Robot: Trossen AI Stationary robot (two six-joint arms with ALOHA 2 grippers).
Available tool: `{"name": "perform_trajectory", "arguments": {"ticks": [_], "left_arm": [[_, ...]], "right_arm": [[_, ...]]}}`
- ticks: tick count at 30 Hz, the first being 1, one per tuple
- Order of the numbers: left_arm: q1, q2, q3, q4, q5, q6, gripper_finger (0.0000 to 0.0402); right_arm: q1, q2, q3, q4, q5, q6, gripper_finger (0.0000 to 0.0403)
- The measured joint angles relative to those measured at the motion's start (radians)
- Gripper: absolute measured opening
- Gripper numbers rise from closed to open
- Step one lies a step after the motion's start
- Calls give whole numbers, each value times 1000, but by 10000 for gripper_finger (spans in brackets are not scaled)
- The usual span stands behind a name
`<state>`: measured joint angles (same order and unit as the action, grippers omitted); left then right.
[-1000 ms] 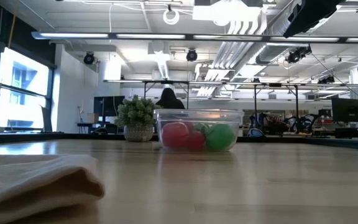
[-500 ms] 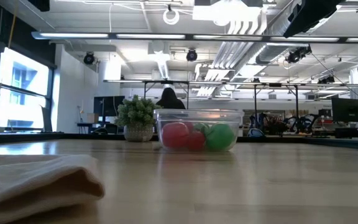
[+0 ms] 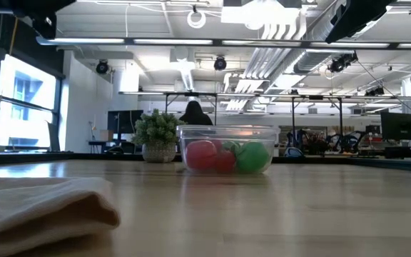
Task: Pick and placing Produce into tupperware
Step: Return to Home Position
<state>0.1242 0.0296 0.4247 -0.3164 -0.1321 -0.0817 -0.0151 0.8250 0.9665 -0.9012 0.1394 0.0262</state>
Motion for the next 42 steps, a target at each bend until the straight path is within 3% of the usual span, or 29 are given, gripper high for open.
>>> {"name": "perform_trajectory", "arguments": {"ticks": [7, 20, 42], "left_arm": [[0, 0, -122, 76, -63, -4, 0], [0, 0, -288, 215, 27, 23, 0], [0, 0, -324, 203, 31, -2, 1]], "right_arm": [[0, 0, 0, 0, 0, 0, 34], [0, 0, 0, 0, 0, 0, 34], [0, 0, 0, 0, 0, 0, 34]]}}
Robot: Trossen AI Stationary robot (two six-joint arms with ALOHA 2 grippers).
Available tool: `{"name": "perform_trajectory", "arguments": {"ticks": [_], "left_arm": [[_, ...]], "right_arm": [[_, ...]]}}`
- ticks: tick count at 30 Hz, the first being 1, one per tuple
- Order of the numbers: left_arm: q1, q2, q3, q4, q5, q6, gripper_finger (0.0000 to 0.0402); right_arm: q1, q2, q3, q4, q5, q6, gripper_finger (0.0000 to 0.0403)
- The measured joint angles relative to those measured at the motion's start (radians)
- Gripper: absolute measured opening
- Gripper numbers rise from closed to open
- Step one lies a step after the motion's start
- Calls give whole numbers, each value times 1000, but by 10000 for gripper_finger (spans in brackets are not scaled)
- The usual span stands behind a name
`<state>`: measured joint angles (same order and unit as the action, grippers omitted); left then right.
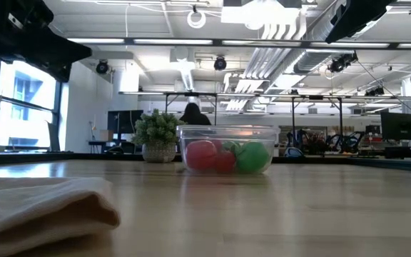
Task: Pick and placing Produce into tupperware
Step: Return to Home Position
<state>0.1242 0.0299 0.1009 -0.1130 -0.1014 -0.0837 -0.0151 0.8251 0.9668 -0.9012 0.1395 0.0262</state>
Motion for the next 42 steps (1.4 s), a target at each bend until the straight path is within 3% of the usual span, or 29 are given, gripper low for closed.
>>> {"name": "perform_trajectory", "arguments": {"ticks": [13, 18, 21, 30, 38, 42], "left_arm": [[0, 0, 0, -1, 0, 0, 1], [0, 0, 0, -1, 0, 0, 1], [0, 0, 0, -1, 0, 0, 1], [0, 0, 0, 0, 0, 0, 1], [0, 0, 0, -1, 0, 0, 1], [0, 0, 0, 0, 0, 0, 1]], "right_arm": [[0, 0, 0, 0, 0, -5, 34], [0, 0, 0, 0, 22, -207, 34], [0, 0, 0, 0, 17, -234, 34], [0, 0, 0, 12, 12, -209, 34], [0, 0, 0, 129, 10, 26, 34], [0, 0, 0, 208, 10, 48, 34]]}}
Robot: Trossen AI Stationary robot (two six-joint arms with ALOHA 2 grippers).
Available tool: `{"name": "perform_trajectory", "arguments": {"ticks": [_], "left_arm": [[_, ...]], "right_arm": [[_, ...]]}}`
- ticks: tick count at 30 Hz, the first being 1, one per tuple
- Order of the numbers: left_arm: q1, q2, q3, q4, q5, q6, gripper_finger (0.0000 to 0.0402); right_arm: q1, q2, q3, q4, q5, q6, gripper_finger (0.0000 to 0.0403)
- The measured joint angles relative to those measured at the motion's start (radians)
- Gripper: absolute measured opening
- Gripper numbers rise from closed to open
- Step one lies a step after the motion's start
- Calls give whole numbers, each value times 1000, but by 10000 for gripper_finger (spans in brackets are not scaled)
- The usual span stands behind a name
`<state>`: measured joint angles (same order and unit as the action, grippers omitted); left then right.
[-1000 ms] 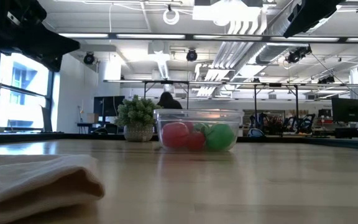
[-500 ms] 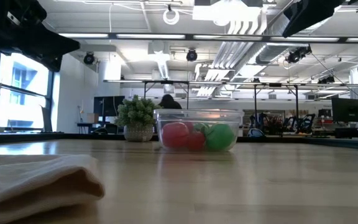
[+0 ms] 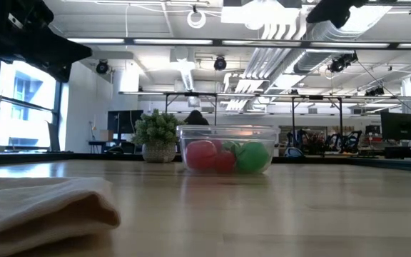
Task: Pick and placing Produce into tupperware
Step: Return to Home Position
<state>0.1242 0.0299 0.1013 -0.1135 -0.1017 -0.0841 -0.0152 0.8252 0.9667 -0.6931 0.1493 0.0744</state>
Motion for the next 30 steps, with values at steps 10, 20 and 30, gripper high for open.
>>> {"name": "perform_trajectory", "arguments": {"ticks": [10, 20, 30], "left_arm": [[0, 0, 0, 0, 0, 0, 1], [0, 0, 0, -1, 0, 0, 1], [0, 0, 0, -1, 0, 0, 1]], "right_arm": [[0, -7, 0, 141, 25, -61, 34], [-7, -261, 0, 180, -10, -136, 34], [-6, -585, -242, 360, -57, -99, 34]]}}
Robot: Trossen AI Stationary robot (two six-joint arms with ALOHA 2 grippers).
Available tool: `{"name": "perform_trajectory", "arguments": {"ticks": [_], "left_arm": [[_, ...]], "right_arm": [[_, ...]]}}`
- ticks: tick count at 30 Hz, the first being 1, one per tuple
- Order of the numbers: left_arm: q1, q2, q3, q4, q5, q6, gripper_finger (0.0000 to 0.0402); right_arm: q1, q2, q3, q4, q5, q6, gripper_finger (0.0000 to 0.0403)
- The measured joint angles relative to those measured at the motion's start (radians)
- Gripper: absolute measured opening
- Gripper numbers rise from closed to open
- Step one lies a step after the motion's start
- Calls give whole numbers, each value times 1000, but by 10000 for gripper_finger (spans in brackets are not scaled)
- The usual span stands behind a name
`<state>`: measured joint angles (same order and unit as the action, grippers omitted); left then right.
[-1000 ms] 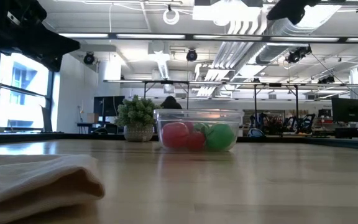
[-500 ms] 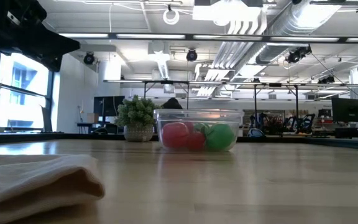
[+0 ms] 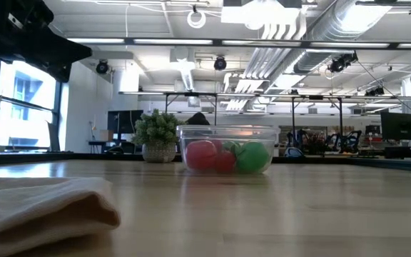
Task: Pick and placing Produce into tupperware
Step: Return to Home Position
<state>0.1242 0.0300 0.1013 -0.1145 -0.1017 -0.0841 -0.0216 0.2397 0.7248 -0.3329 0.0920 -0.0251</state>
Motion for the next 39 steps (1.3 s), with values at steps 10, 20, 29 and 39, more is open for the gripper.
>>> {"name": "perform_trajectory", "arguments": {"ticks": [10, 20, 29, 39], "left_arm": [[0, 0, 0, 0, 0, 0, 1], [0, 0, 0, 0, 0, 0, 1], [0, 0, 0, 0, 0, 0, 1], [0, 0, 0, 0, 0, 0, 1]], "right_arm": [[0, -237, -364, 277, -70, 97, 34], [0, -177, -585, 401, -156, 134, 34], [0, -175, -692, 392, -156, 103, 34], [0, -174, -694, 309, 15, 45, 34]]}}
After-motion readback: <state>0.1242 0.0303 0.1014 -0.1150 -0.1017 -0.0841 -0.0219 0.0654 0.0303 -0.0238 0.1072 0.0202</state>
